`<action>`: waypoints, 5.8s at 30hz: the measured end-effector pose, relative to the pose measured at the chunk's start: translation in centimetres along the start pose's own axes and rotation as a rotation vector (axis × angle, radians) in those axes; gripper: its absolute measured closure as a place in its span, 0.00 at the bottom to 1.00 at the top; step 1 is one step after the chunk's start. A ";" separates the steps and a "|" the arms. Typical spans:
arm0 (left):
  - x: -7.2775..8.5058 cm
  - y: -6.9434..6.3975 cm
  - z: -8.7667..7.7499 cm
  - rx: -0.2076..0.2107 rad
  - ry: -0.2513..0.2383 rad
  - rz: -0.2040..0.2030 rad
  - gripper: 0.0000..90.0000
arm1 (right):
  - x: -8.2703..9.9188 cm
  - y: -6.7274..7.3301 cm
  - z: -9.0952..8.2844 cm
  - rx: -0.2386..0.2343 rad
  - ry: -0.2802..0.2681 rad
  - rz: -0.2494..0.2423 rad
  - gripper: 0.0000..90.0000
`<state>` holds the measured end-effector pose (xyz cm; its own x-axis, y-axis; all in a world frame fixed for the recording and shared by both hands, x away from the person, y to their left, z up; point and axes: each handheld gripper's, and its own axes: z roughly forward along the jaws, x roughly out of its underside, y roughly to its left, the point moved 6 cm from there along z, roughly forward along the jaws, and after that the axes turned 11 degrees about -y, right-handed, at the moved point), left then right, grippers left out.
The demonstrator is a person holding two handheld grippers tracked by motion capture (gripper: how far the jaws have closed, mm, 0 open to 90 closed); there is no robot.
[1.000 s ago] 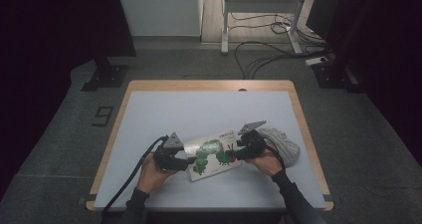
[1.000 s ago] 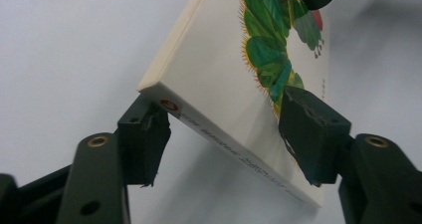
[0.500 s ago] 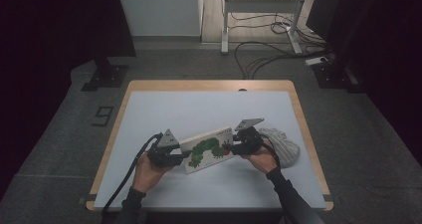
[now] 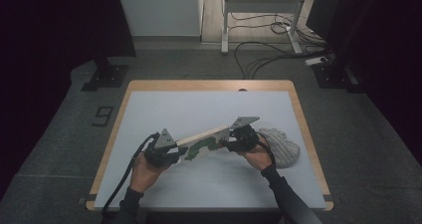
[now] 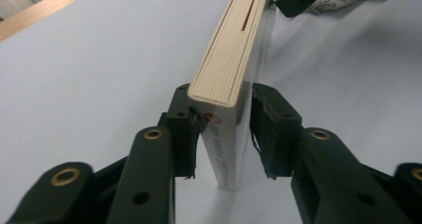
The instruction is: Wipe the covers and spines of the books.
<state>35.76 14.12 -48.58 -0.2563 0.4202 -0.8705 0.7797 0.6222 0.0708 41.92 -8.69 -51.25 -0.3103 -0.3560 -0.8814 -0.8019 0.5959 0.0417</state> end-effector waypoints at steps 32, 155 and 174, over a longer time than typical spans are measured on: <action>0.2 0.0 -0.3 0.020 -0.024 0.016 0.73 | -0.3 -1.0 -3.3 0.042 -0.027 -0.018 0.36; 0.6 0.9 -0.6 0.083 -0.038 -0.058 0.78 | 1.6 3.1 -6.6 -0.097 0.092 -0.036 0.56; 0.6 1.0 -0.6 0.078 -0.038 -0.058 0.78 | 0.5 7.6 0.2 -0.221 0.122 -0.115 0.56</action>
<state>36.03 15.38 -48.80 -0.2816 0.3583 -0.8901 0.8067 0.5907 -0.0175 35.70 -4.20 -51.50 -0.2591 -0.5043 -0.8237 -0.9233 0.3797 0.0579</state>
